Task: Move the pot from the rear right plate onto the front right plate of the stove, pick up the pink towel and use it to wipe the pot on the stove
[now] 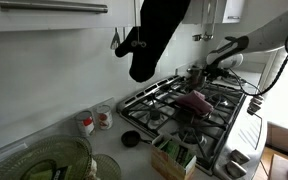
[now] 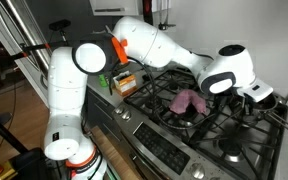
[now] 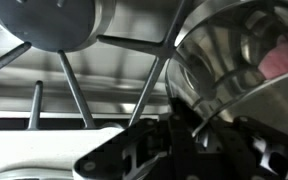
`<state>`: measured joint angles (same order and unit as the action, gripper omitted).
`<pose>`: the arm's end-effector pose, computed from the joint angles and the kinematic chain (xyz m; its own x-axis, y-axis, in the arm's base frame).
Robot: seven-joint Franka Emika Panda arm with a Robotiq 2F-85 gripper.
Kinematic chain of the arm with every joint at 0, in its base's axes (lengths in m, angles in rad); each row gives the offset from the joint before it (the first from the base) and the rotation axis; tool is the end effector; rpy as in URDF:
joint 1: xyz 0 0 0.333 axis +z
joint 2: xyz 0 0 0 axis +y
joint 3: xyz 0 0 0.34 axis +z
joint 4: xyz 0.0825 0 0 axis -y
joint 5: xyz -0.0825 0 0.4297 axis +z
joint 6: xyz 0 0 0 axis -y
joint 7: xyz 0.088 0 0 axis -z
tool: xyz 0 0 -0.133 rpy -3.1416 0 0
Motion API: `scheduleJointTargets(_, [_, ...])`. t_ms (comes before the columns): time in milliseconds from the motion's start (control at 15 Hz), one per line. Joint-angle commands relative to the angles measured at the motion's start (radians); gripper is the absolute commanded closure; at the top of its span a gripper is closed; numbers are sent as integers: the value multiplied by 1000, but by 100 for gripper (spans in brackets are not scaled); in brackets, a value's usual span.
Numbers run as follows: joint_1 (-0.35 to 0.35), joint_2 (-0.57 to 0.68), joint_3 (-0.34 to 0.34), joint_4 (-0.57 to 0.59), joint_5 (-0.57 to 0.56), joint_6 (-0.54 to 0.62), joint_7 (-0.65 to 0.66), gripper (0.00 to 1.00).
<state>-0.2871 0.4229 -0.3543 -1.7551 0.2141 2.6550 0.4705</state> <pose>0.6175 -0.4311 0.3715 0.2682 -0.8690 0.4159 -0.8840 -0.3936 -0.2523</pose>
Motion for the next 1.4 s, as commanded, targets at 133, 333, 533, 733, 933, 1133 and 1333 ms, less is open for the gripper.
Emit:
scheduleJointTargets(133, [2,-150,-21,-110,-70,-80,-59,98])
scheduleJointTargets(333, [0,-219,-34,-173,-103,-66,-67,98])
scheduleJointTargets(533, [-5,-296,-43,-248,-134,-66,-87,98])
scheduleJointTargets(733, [-17,-359,-57,-316,-178,-72,-88,98])
scheduleJointTargets(933, [-40,-391,-79,-361,-241,-52,-56,98])
scheduleJointTargets(1133, [-65,-405,-94,-381,-291,-52,-26,98])
scheduleJointTargets(1333, [-81,-405,-103,-397,-341,-46,14,98])
